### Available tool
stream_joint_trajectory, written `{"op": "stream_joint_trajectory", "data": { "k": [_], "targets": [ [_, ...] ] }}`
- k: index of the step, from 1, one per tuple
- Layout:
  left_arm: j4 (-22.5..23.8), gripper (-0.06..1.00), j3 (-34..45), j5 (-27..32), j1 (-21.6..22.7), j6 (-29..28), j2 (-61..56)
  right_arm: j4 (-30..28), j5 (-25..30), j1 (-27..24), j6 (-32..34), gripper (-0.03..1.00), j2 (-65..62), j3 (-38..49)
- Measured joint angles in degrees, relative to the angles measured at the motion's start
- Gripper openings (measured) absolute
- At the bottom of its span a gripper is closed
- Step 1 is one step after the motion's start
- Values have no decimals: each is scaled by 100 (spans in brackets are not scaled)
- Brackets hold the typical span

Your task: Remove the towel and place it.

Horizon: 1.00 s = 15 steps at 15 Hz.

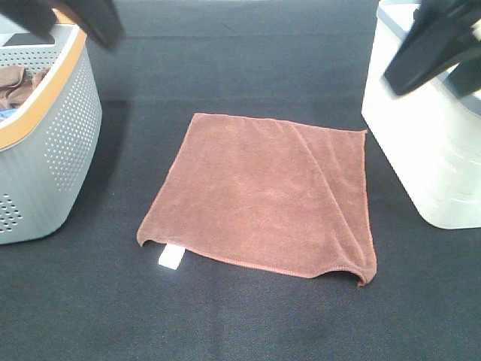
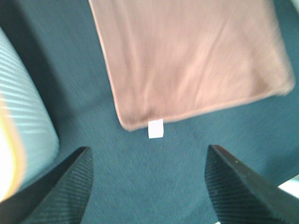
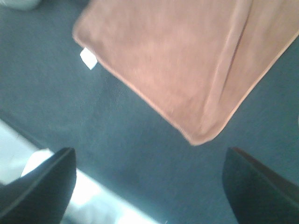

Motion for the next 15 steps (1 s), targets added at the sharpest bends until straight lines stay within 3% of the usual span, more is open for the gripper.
{"op": "stream_joint_trajectory", "data": {
  "k": [3,5,7,8,11,15],
  "targets": [
    [223,65,705,-6,0,0,-819,-69,29,0,0,81,-1255,29],
    [229,65,1587,-6,0,0,-1255,-172,29,0,6,81,-1753,74],
    [201,65,2664,-6,0,0,-1742,-384,46,0,11,81,-2647,688],
    [201,65,2664,-6,0,0,-1742,-384,46,0,11,81,-2647,688],
    [74,65,4079,-103,0,-6,-2641,-670,57,0,361,81,-3810,2309],
    [74,65,5678,-1220,0,23,-4286,-1289,80,0,464,81,-4784,3816]
  ]
}}
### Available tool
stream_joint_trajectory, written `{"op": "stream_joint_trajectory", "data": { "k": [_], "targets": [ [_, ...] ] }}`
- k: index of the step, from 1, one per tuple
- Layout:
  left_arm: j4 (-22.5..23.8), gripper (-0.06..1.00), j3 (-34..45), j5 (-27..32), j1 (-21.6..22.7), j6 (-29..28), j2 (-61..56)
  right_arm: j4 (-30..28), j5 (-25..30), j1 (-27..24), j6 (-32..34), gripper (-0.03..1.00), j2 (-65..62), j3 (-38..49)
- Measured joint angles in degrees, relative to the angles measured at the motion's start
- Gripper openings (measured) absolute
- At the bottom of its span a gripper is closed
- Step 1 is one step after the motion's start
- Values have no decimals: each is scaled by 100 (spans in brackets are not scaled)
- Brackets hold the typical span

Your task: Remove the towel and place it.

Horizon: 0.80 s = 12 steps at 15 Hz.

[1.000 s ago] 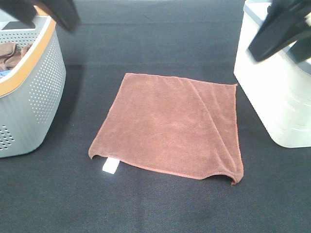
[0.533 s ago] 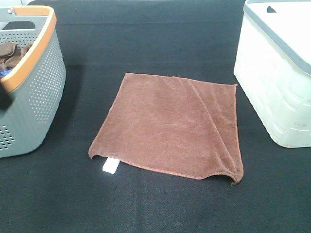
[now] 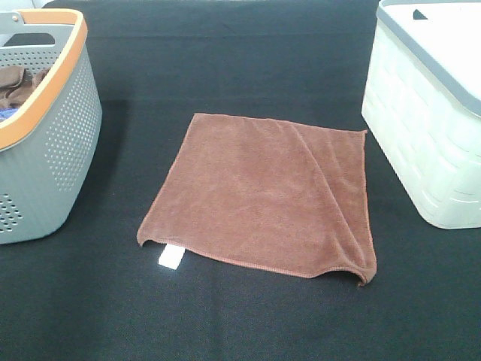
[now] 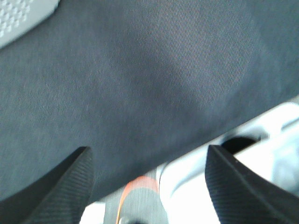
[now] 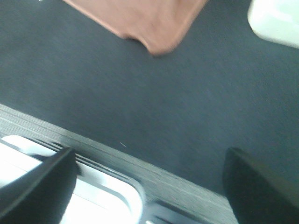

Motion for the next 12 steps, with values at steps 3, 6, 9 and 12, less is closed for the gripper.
{"op": "stream_joint_trajectory", "data": {
  "k": [3,6,9,12],
  "targets": [
    [0,65,355,-699,0,338,-814,-189,-201,0,0,81,-493,201],
    [0,65,487,-1020,0,596,-928,-195,-590,0,0,81,-561,218],
    [-149,65,327,-728,0,768,-928,-246,-877,0,0,81,-573,476],
    [-155,65,23,481,0,951,-951,-246,-882,0,0,81,-573,476]
  ]
}}
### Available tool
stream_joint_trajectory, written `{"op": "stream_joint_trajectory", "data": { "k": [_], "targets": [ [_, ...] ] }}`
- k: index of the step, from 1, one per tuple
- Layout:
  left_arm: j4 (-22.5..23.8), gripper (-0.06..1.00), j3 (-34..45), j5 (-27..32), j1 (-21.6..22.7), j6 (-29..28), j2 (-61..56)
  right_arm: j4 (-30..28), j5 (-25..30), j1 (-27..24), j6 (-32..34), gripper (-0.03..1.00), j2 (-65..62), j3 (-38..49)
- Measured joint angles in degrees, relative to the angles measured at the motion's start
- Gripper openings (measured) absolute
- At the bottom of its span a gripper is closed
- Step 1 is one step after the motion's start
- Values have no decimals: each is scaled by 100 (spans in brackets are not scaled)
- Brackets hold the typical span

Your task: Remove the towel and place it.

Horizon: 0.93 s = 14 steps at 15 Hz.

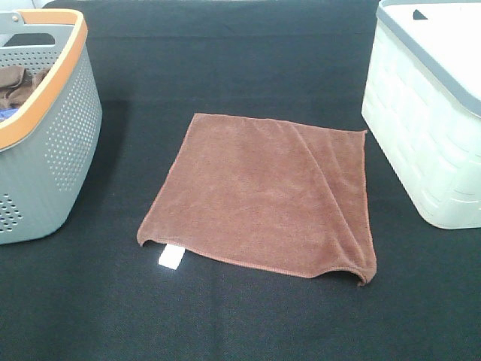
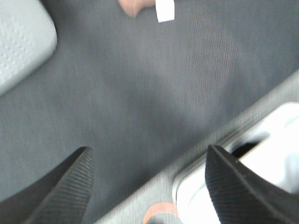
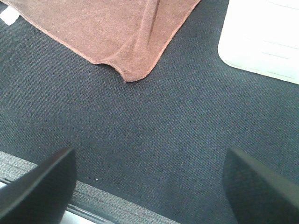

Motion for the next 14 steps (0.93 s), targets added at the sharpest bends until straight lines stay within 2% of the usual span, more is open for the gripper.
{"op": "stream_joint_trajectory", "data": {
  "k": [2,8,14],
  "targets": [
    [-17,65,143,223,0,52,0,0,0,0,0,81,0,0],
    [-23,65,350,-172,0,275,0,6,0,0,0,81,0,0],
    [-23,65,350,-183,0,286,0,6,0,0,0,81,0,0]
  ]
}}
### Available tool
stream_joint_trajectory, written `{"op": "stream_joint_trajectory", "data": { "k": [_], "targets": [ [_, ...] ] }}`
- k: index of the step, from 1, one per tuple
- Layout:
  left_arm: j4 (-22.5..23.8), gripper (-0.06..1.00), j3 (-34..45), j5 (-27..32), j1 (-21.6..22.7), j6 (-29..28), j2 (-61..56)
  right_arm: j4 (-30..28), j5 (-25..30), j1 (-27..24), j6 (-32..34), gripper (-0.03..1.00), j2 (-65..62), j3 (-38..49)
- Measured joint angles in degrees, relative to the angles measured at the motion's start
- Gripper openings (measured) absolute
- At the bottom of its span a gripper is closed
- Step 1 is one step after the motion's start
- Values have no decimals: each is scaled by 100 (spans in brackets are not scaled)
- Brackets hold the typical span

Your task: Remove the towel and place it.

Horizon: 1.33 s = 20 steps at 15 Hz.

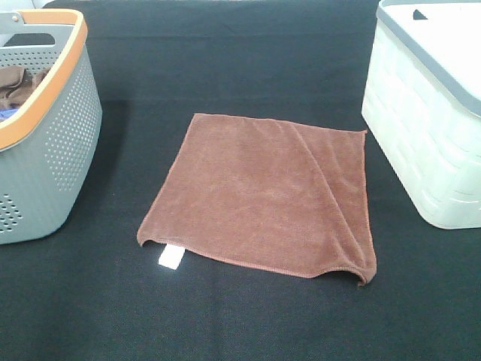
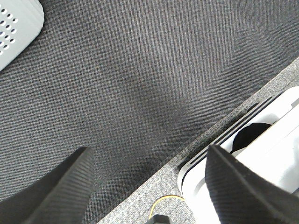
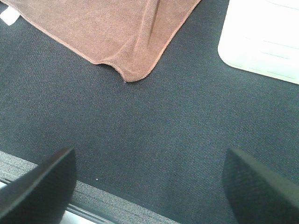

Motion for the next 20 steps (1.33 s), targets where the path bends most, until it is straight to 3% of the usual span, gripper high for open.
{"op": "stream_joint_trajectory", "data": {
  "k": [4,6,7,8,9,10,12,15,20],
  "targets": [
    [-11,65,0,-17,149,17,-126,6,0,-201,0,81,-11,0],
    [-17,65,0,-17,854,17,-413,11,-11,-619,0,81,-206,0],
    [-17,65,0,-17,1541,17,-814,17,-11,-837,0,81,-395,0],
    [-17,65,6,-11,1782,17,-985,17,-11,-1031,0,81,-613,0],
    [-17,65,29,-17,2384,17,-1524,23,-11,-1215,0,81,-951,0],
    [-17,65,29,-17,2384,17,-1524,23,-11,-1215,0,81,-951,0],
    [-17,65,29,-17,3014,17,-2452,46,-11,-1335,0,81,-1381,0],
    [-17,65,29,-11,3180,17,-3174,63,-11,-1341,0,81,-1862,17],
    [-17,65,29,-11,3186,17,-3231,69,-6,-1341,0,81,-1902,17]
  ]
}}
